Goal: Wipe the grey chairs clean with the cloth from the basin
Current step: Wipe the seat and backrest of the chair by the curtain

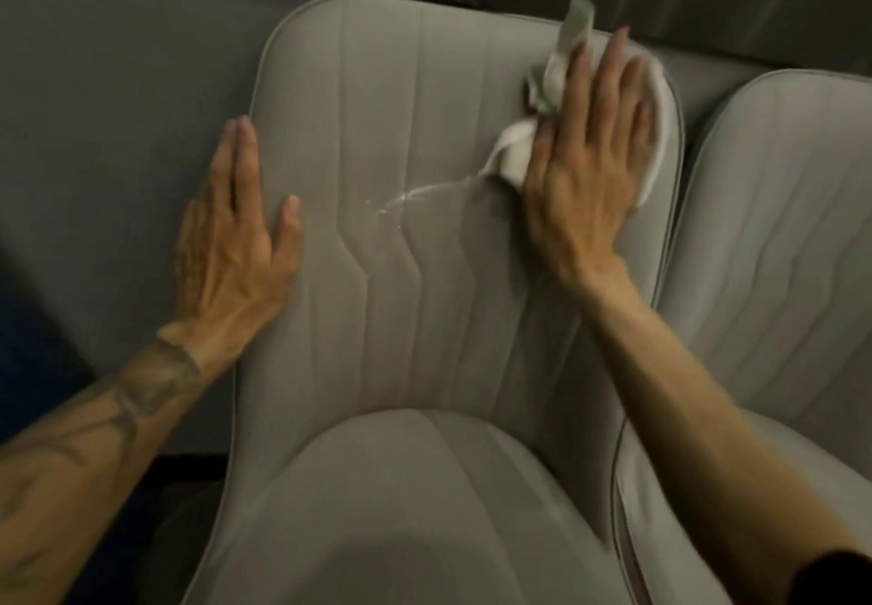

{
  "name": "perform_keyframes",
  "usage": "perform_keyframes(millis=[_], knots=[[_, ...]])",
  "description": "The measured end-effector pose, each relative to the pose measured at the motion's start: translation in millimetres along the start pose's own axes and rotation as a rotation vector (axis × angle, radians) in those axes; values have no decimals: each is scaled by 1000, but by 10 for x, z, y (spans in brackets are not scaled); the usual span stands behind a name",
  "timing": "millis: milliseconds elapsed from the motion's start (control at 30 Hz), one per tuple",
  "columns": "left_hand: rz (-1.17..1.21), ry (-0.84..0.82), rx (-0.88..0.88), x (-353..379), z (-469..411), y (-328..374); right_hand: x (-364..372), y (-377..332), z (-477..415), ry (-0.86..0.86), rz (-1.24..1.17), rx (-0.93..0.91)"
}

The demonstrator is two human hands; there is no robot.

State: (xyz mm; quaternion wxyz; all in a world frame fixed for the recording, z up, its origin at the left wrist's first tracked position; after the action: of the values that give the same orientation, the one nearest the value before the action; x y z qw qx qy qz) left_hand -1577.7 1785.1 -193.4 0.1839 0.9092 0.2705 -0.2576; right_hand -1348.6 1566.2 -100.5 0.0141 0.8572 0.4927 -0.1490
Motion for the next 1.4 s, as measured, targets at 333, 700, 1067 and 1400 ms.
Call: perform_keyframes(millis=[333, 700, 1067, 1400], knots=[[57, 85, -48, 32, 27, 91, 76, 11, 1590, -330, 49, -63], [-50, 203, 108, 39, 57, 105, 77, -100, 638, -150, 46, -54], [-47, 216, 118, 0, 60, 143, 91, 29, -231, 43, 20, -35], [-48, 188, 102, -31, 65, 152, 94, 6, 2036, -516, 26, -163]])
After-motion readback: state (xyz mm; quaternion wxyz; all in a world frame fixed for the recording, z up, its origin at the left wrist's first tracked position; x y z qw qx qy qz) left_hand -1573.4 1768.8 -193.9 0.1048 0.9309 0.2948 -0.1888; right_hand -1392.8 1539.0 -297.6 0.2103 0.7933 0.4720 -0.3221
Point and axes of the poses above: each hand's wrist, its own z-axis away from the middle knuckle, its own x-axis out of the palm, y = z × x, the point moved 9 cm from there along -z, towards the middle knuckle, and after that the axes turned 13 degrees about -z, right-handed, at the moved point
